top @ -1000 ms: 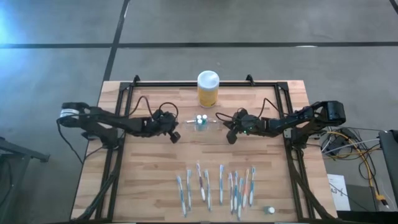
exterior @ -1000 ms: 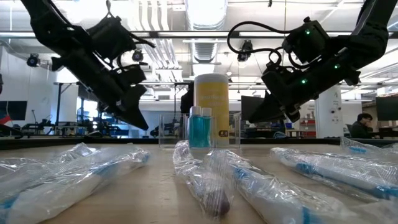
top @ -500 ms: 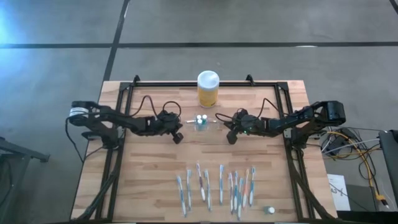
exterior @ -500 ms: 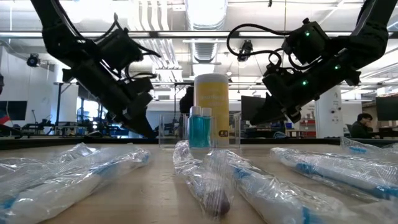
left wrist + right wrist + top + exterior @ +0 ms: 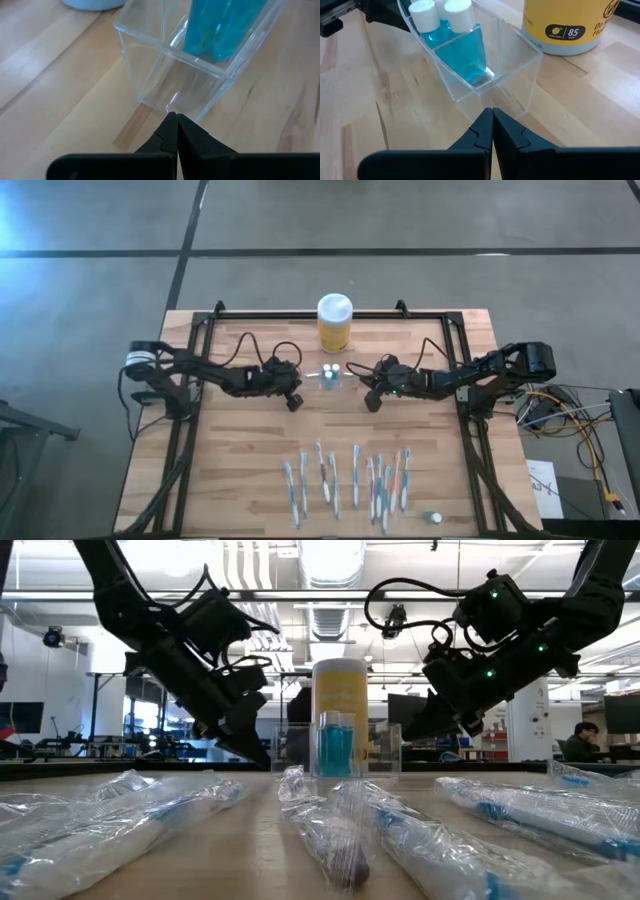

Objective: Pick & Place toothbrushing station
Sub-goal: Adjust the transparent organizer, then put the blue mouthwash into the transparent organizer

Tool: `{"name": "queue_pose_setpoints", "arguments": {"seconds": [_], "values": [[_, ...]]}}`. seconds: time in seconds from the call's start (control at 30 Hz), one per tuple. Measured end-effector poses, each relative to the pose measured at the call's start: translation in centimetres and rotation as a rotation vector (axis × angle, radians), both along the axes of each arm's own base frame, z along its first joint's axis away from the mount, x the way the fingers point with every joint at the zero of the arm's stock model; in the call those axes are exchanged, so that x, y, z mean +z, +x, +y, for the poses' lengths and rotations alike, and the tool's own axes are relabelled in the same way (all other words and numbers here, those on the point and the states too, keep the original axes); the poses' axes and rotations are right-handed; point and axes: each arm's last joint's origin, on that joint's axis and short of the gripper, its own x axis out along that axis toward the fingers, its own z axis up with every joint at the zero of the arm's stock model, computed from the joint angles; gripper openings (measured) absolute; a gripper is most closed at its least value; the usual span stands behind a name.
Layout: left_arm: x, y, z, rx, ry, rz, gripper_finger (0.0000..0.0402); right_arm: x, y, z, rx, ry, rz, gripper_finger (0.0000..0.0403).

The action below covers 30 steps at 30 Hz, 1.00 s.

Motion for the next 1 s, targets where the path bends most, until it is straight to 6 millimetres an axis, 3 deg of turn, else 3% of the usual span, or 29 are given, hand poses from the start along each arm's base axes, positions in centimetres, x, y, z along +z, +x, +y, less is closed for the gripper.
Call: {"name": "queue_pose_setpoints", "arguments": {"seconds": [0.57, 1.0], "values": [[-0.6, 0.5, 0.4, 0.006, -0.005, 0.028, 0.0003, -0.2, -0.1, 0.0, -0.001, 0.007, 0.025, 0.0008], [3.9, -2.4, -0.3, -0.051, 0.079, 0.047, 0.0009, 1.6, -1.3, 0.4, 0.019, 0.046, 0.032, 0.0008]]}}
